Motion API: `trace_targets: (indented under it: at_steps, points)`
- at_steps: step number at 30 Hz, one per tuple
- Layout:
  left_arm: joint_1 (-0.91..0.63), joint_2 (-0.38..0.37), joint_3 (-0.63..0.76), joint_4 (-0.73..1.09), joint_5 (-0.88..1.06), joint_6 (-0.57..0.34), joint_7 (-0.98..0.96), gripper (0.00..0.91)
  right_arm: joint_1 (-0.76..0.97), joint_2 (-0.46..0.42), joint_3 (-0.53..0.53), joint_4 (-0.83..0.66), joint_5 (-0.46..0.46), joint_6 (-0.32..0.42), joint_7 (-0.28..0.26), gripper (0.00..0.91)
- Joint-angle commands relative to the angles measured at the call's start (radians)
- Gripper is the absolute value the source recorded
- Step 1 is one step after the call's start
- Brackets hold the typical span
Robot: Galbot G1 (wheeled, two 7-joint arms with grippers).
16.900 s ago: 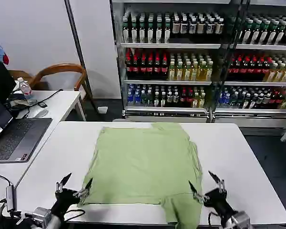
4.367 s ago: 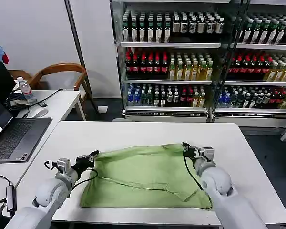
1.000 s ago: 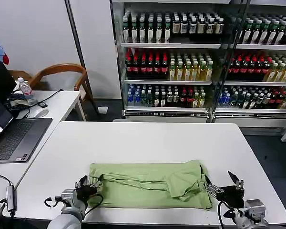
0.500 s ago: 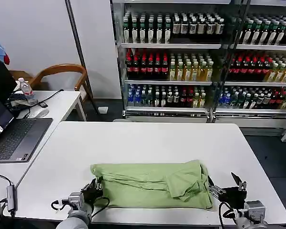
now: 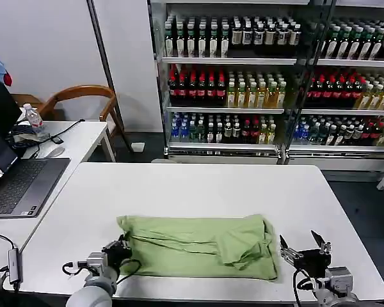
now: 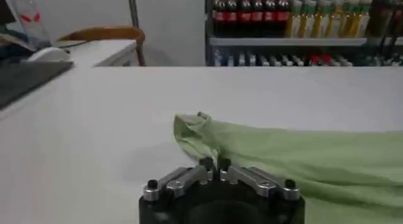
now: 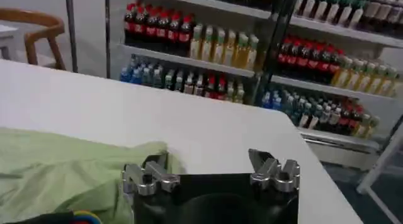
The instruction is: Fold and organize the clothes.
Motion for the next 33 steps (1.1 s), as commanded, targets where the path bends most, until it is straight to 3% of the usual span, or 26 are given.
trace_targets:
  at_steps: [1,7,13,18,23,33]
  points:
    - [0.096,0.128,-0.279,-0.012,-0.082,0.028,0.002,0.04,0.023,-0.005,-0.005,-0.012,-0.006,0.0,0.0,0.907]
    - [0.169,0.17,-0.469,0.007,-0.122,0.06,-0.014,0.04,0.048,-0.016,-0.038,-0.023,-0.023,0.012,0.002,0.907]
    - [0.166,0.157,-0.478,-0.067,-0.117,0.061,-0.014,0.04,0.063,-0.019,-0.06,-0.017,-0.036,0.012,0.003,0.907]
    - [0.151,0.114,-0.369,-0.231,-0.183,0.105,-0.02,0.04,0.043,-0.042,-0.008,-0.003,-0.03,0.01,0.003,0.907]
    - [0.115,0.064,-0.23,-0.321,-0.222,0.091,-0.003,0.04,0.003,-0.062,0.079,0.011,-0.009,0.005,0.002,0.907]
    - [-0.025,-0.006,0.098,-0.266,-0.14,-0.018,0.144,0.04,-0.088,-0.056,0.181,0.041,-0.008,0.006,0.0,0.907]
